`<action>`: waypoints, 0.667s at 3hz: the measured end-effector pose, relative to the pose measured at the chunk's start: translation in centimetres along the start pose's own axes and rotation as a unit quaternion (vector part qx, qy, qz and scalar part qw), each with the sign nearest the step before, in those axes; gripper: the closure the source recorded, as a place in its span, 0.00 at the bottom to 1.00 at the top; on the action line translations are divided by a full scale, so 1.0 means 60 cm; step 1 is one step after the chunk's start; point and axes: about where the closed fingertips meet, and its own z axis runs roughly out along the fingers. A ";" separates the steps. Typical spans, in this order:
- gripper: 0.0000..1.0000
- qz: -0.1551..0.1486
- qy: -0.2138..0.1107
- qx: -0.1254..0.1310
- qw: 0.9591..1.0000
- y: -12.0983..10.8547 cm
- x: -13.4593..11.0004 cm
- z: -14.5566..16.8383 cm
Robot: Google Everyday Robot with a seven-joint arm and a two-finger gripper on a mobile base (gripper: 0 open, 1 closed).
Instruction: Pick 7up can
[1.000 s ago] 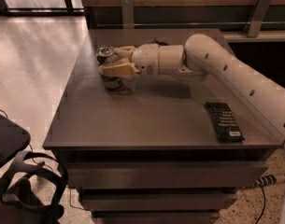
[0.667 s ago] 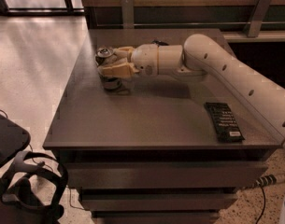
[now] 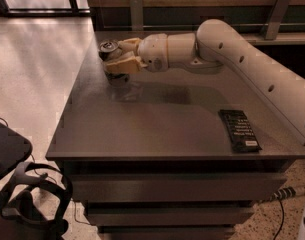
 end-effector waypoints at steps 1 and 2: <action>1.00 -0.025 0.011 0.002 1.000 -0.009 -0.031 -0.007; 1.00 -0.043 0.005 0.007 0.999 -0.012 -0.050 -0.018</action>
Offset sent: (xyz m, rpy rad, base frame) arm 0.0026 -0.0195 0.0477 -0.0092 -0.1382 -0.0149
